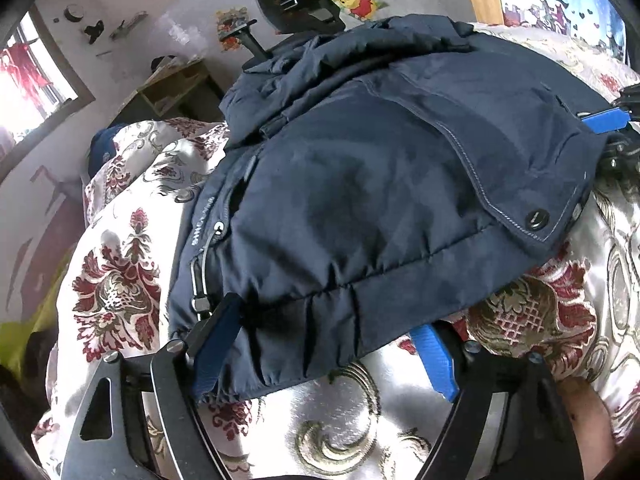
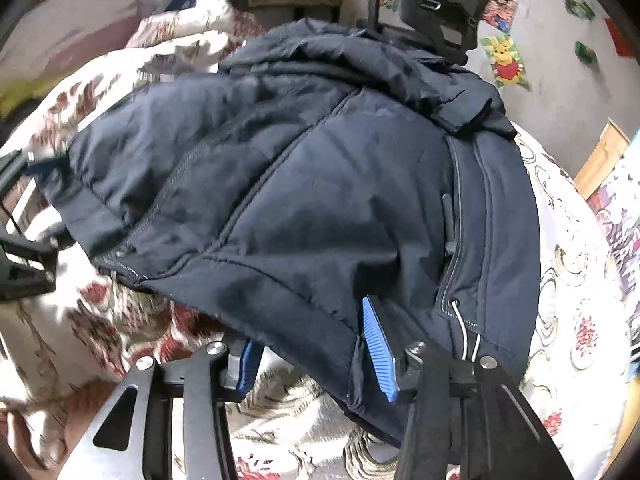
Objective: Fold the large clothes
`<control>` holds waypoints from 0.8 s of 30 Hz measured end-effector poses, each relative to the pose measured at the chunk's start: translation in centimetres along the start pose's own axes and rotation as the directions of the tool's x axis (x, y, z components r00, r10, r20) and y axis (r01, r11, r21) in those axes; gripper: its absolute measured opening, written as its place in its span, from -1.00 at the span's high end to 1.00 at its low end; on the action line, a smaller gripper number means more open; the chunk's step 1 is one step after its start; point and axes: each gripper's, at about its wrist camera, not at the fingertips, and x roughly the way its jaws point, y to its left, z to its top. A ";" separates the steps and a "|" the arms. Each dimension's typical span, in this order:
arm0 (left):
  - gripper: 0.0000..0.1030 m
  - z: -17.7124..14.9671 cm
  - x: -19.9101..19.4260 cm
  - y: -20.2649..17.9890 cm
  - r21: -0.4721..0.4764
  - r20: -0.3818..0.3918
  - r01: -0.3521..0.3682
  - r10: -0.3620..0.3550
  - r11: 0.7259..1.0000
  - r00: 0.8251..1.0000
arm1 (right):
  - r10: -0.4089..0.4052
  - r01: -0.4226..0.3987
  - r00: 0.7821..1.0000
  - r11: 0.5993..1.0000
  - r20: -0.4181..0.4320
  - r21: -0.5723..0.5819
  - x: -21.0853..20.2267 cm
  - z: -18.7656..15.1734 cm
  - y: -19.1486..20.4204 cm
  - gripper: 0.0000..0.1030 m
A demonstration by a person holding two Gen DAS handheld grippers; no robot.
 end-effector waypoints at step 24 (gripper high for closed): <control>0.53 5.4 -3.2 2.8 -0.080 0.114 0.109 -0.100 0.991 0.988 | 0.087 -0.133 0.963 0.977 0.255 0.169 -4.5 3.6 -2.8 0.71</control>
